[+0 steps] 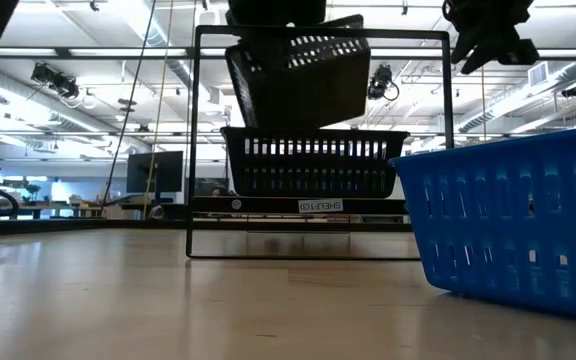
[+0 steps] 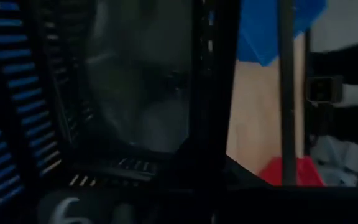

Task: Stack baskets on shelf by color
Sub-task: Stack the left black bin on the black bin on the shelf

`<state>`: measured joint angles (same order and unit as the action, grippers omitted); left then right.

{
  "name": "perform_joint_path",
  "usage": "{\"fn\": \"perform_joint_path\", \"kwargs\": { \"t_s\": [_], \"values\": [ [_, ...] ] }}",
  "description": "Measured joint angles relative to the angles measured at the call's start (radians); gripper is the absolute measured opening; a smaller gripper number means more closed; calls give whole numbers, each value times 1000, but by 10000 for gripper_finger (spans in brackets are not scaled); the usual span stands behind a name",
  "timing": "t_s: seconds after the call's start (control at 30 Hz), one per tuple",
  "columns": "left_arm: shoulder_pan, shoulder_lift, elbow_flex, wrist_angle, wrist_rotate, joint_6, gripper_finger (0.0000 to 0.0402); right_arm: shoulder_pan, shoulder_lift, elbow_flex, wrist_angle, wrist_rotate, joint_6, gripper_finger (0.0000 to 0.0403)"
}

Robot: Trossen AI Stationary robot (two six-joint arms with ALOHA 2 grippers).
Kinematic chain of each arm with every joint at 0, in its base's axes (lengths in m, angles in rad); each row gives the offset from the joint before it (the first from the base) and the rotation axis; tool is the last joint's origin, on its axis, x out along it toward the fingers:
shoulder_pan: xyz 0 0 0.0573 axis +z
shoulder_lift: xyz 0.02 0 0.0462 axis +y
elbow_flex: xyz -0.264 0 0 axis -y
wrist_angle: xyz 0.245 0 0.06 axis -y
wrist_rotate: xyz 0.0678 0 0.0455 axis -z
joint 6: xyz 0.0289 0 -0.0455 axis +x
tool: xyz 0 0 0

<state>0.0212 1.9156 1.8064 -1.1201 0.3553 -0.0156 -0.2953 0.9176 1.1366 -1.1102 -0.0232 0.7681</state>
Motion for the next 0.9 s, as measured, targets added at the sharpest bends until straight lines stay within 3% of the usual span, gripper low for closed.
{"fn": "perform_joint_path", "kwargs": {
  "t_s": [0.13,0.53,0.9],
  "values": [
    [-3,4,1,1,68,43,5,15,-1,0,0,0,-1,121],
    [-15,4,1,30,-20,50,7,29,-1,0,0,15,-4,121],
    [-25,3,1,29,22,20,48,29,-2,0,0,4,-4,121]
  ]
}}
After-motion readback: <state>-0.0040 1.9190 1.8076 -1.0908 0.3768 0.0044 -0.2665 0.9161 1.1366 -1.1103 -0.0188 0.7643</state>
